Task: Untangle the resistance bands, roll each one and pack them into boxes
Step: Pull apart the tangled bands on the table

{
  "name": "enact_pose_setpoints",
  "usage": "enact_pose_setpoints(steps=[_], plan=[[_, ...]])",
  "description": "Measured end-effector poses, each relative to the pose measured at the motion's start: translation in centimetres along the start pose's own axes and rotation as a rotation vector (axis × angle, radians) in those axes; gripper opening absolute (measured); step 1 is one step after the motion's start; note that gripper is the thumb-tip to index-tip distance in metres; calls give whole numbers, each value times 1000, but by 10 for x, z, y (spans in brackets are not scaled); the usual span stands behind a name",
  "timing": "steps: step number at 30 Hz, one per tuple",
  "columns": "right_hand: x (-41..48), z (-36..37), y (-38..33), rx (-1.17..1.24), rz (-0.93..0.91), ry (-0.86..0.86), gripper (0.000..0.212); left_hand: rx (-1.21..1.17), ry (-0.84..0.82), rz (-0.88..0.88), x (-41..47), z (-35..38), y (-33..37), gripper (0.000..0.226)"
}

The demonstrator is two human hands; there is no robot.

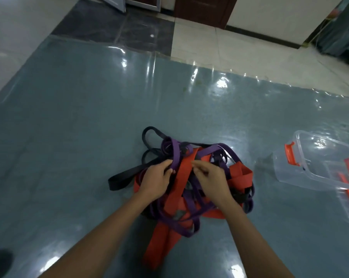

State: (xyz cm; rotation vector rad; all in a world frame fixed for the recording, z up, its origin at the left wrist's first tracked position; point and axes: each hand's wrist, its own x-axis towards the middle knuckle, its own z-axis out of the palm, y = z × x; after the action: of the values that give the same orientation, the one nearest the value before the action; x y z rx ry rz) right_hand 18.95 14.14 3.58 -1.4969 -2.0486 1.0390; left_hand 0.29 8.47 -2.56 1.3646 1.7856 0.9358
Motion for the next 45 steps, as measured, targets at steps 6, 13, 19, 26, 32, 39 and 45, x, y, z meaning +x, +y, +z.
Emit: enact_pose_setpoints(steps=[6, 13, 19, 26, 32, 39, 45], plan=[[51, 26, -49, -174, 60, -101, 34, 18, -20, 161, -42, -8, 4, 22], [44, 50, -57, -177, 60, -208, 10, -52, -30, 140, -76, -23, -3, 25], [29, 25, -96, -91, -112, -135, 32, -278, 149, 45, -74, -56, -4, 26], [-20, 42, -78, -24, -232, -223, 36, 35, 119, 130, -60, -87, -16, 52], [-51, 50, -45, 115, -109, -255, 36, 221, -13, 268, -63, -53, -33, 51], [-21, 32, -34, 89, -92, -167, 20, 356, 42, 334, -68, -51, -43, 39], [23, 40, -41, -304, -265, -288, 42, 441, 9, 503, -75, -45, -42, 26]])
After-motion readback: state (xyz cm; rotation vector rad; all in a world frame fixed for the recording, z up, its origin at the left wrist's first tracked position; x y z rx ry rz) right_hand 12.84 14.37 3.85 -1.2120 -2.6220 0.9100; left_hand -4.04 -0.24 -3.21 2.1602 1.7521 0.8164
